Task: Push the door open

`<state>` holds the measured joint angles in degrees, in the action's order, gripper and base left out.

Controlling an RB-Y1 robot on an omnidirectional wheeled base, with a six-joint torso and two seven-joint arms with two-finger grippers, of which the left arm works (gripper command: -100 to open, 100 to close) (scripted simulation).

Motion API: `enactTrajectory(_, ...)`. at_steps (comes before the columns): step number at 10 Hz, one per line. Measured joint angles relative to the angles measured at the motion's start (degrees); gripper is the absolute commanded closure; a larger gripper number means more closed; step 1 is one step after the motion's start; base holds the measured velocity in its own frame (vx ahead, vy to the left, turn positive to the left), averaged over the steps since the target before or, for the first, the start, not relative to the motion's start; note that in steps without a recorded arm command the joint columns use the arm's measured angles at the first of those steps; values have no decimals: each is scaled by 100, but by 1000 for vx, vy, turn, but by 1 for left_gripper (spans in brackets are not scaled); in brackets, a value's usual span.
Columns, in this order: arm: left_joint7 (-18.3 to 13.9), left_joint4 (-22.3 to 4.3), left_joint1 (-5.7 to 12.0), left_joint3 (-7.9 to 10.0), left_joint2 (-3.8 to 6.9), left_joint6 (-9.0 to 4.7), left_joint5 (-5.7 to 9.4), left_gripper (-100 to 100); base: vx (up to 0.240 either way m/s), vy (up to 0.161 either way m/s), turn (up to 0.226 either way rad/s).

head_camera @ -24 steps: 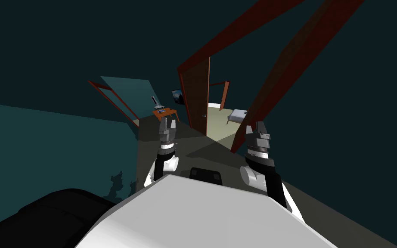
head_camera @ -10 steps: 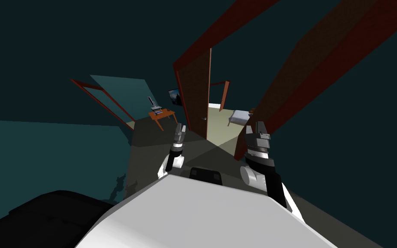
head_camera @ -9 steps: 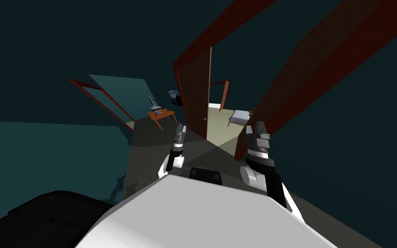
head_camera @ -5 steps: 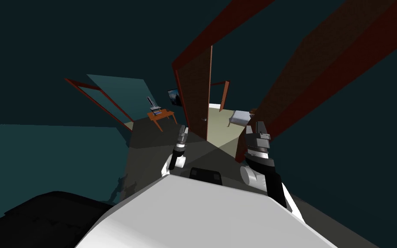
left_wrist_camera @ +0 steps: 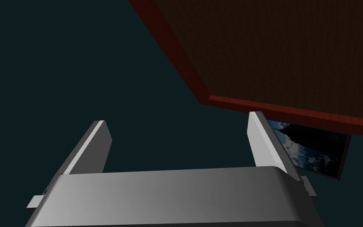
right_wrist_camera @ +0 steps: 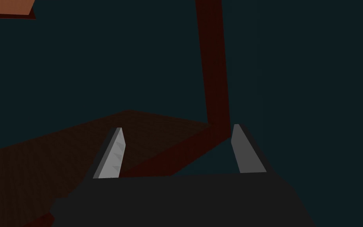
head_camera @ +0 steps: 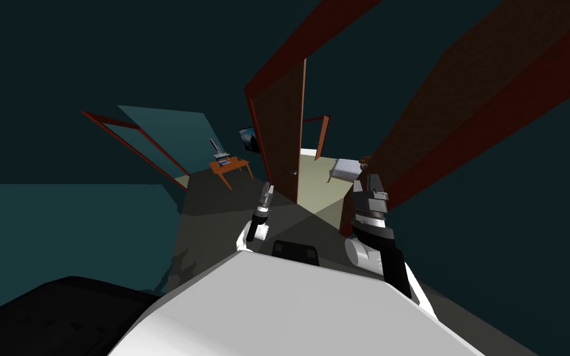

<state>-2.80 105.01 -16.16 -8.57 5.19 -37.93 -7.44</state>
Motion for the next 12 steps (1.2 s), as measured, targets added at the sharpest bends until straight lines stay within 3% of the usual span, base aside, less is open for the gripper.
enactTrajectory(5,-88,-653,253,-133,23,-41,-19,-100,98,31,-14)
enactTrajectory(12,-210,-1743,650,-303,33,-210,-36,-100,97,28,-14)
